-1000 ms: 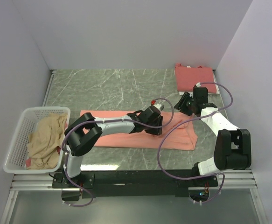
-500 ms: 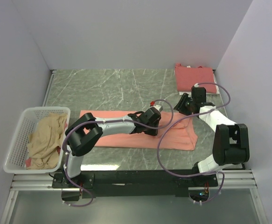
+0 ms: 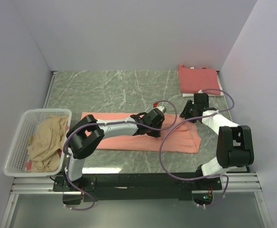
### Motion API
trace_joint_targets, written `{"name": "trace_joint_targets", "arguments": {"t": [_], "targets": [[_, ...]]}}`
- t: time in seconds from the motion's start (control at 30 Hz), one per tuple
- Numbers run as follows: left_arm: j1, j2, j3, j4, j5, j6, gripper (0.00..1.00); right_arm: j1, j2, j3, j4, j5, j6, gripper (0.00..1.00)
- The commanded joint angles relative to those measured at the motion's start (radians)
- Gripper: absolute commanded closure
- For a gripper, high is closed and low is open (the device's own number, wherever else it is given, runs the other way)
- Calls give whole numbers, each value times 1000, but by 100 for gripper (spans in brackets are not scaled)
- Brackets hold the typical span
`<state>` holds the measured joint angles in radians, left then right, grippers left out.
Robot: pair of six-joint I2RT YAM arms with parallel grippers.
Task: Fold and stack the t-shirts
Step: Fold the tshirt
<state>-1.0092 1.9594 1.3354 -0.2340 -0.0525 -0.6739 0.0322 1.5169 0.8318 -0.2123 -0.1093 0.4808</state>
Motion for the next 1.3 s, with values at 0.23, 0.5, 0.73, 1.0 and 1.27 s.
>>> {"name": "trace_joint_targets", "arguments": {"t": [0.23, 0.5, 0.73, 1.0, 1.27], "targets": [[6, -28, 33, 9, -3, -10, 95, 40, -49, -36, 14, 28, -2, 58], [24, -56, 18, 12, 8, -12, 95, 49, -138, -68, -1, 43, 18, 85], [60, -97, 4, 9, 39, -7, 95, 67, -256, -105, -39, 43, 36, 90], [93, -128, 7, -11, 66, 19, 95, 104, -394, -160, -88, 46, 58, 92], [121, -120, 25, -44, 112, 53, 95, 156, -511, -232, -136, 68, 111, 92]]}}
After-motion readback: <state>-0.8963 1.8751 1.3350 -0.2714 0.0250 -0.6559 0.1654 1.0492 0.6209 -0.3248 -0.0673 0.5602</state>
